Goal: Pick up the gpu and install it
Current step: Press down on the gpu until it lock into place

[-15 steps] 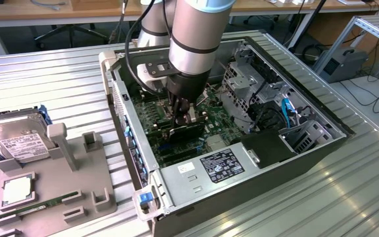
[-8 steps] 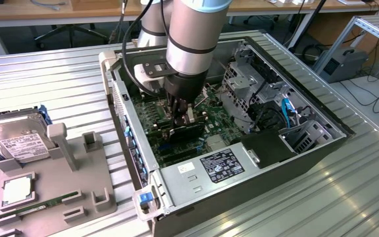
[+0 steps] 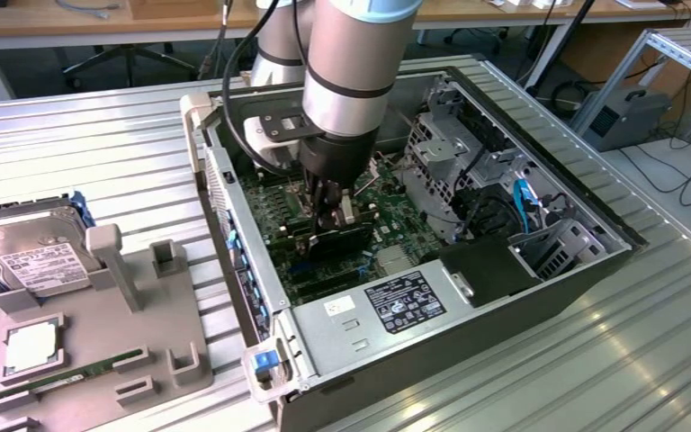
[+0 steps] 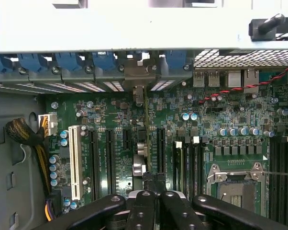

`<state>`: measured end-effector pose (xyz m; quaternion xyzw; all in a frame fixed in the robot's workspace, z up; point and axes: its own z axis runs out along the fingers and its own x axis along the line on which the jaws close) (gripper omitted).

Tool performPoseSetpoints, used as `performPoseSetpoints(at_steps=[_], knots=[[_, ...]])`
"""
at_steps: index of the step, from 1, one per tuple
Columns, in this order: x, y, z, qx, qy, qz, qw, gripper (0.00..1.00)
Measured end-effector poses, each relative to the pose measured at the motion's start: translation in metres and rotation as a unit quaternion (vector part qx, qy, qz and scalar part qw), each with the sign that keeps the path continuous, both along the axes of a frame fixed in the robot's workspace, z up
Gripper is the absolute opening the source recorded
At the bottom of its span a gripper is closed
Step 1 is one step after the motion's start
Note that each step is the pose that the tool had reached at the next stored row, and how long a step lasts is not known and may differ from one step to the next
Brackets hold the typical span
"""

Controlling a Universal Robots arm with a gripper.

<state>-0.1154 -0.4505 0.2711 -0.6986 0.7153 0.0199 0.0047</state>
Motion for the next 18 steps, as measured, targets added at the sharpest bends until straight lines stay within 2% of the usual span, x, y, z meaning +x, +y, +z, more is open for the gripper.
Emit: performPoseSetpoints(at_steps=[15, 16, 18], knots=[[-0.0012, 0.0, 0.0, 0.0, 0.0, 0.0, 1.0, 0.11], [-0.0012, 0.0001, 0.0013, 0.0006, -0.0003, 0.0, 1.0, 0.11], [-0.0012, 0.0, 0.0061, 0.0, 0.0, 0.0, 1.0, 0.11]])
